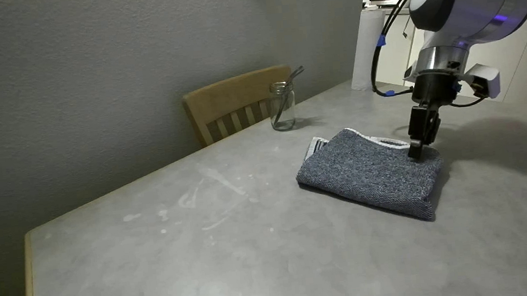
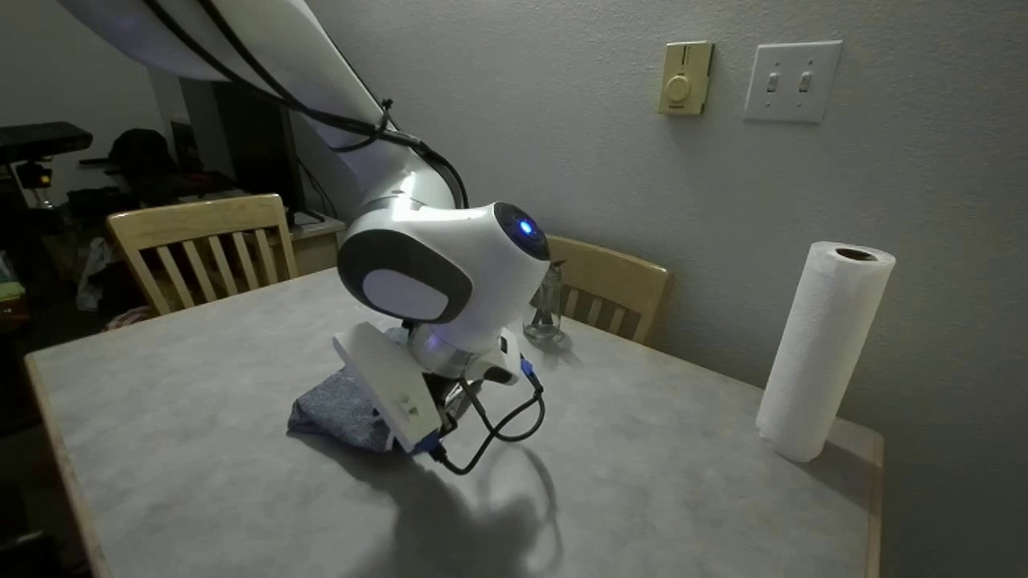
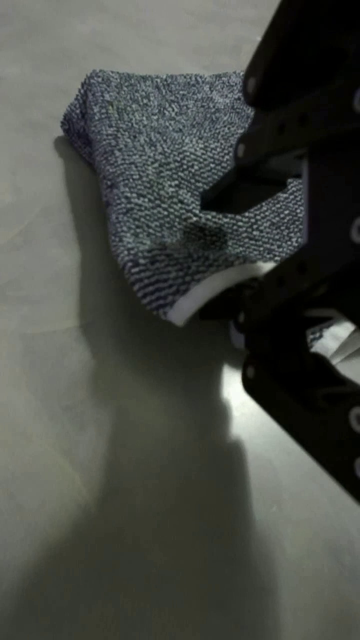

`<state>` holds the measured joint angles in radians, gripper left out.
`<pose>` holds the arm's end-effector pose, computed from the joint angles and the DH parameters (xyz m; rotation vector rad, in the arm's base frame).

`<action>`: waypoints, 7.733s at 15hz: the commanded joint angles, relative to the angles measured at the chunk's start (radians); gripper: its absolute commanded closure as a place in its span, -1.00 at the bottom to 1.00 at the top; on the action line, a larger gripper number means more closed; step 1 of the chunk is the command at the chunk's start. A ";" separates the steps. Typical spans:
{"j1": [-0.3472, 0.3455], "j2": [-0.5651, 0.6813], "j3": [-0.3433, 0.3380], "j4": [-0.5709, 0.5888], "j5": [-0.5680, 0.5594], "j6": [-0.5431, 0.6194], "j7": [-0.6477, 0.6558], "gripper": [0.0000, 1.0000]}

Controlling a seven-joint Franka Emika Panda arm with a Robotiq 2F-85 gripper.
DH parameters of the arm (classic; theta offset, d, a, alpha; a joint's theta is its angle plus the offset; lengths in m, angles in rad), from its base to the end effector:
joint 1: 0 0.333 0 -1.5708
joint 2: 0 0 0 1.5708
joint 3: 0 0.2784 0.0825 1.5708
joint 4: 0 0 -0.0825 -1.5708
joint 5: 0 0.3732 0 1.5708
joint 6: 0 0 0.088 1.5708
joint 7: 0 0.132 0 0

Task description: Unfold the towel then fold it again

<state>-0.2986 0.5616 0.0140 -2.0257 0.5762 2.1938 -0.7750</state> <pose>0.5108 -0.1171 0.1002 -2.5977 -0.0709 0.1684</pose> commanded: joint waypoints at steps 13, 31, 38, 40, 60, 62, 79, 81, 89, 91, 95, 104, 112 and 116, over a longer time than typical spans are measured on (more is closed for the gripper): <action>0.047 -0.180 0.017 -0.083 -0.114 -0.088 -0.053 0.97; 0.203 -0.114 0.099 0.145 -0.302 -0.344 -0.262 0.97; 0.201 -0.001 0.137 0.286 -0.307 -0.505 -0.554 0.97; 0.207 0.027 0.142 0.333 -0.309 -0.565 -0.611 0.97; 0.329 0.213 0.146 0.580 -0.380 -0.800 -0.476 0.97; 0.328 0.226 0.155 0.601 -0.371 -0.836 -0.470 0.97; 0.380 0.224 0.172 0.561 -0.371 -0.770 -0.351 0.97; 0.399 0.180 0.173 0.485 -0.382 -0.682 -0.292 0.97; 0.430 0.116 0.243 0.269 -0.267 -0.280 -0.062 0.97; 0.431 0.120 0.265 0.236 -0.247 -0.197 -0.027 0.97; 0.428 0.131 0.292 0.199 -0.249 -0.102 0.019 0.79; 0.429 0.079 0.285 0.194 -0.320 -0.106 0.104 -0.74; 0.368 -0.016 0.215 0.082 -0.343 -0.027 0.150 -0.84; 0.337 -0.010 0.162 0.017 -0.360 0.066 0.191 -0.04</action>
<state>0.0593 0.5805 0.1995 -1.9265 0.2435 2.1776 -0.6357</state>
